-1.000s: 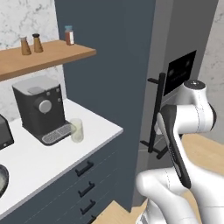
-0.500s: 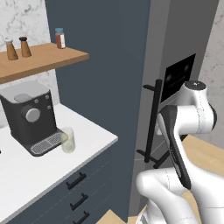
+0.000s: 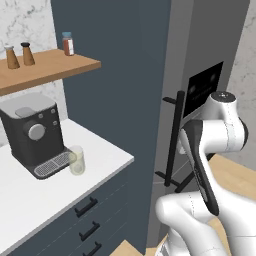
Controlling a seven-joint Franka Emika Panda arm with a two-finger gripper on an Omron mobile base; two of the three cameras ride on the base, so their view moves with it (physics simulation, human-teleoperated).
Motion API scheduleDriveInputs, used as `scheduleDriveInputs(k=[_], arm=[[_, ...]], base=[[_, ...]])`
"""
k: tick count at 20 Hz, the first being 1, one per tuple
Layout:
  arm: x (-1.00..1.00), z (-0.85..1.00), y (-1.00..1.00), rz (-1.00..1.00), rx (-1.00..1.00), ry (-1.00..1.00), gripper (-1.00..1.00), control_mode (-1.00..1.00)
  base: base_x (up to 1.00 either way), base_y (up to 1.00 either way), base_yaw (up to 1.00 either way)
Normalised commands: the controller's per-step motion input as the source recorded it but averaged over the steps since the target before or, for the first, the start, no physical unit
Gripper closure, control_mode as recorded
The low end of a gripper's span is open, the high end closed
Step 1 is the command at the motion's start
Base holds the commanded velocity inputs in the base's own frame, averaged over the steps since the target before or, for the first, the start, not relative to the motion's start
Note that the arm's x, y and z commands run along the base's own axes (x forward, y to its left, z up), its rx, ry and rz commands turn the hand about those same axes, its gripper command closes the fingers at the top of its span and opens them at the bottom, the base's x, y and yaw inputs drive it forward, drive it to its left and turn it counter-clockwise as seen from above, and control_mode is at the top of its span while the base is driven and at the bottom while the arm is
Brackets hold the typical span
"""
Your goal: Grab a lemon wedge from the fridge and one ice cube from the ice bowl, and put them in the glass of lemonade.
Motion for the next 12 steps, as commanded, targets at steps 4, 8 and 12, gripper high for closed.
scheduleDriveInputs(k=[4,8,12], arm=[[0.0,0.0,0.0,0.0,0.0,-0.01,-1.0,-1.0],[0.0,0.24,0.0,0.05,0.02,-0.03,-1.0,-1.0],[0.03,0.45,-0.08,0.22,0.11,-0.11,-1.0,-1.0]], base=[[0.0,0.0,0.0],[0.0,0.0,0.0],[0.0,0.0,0.0]])
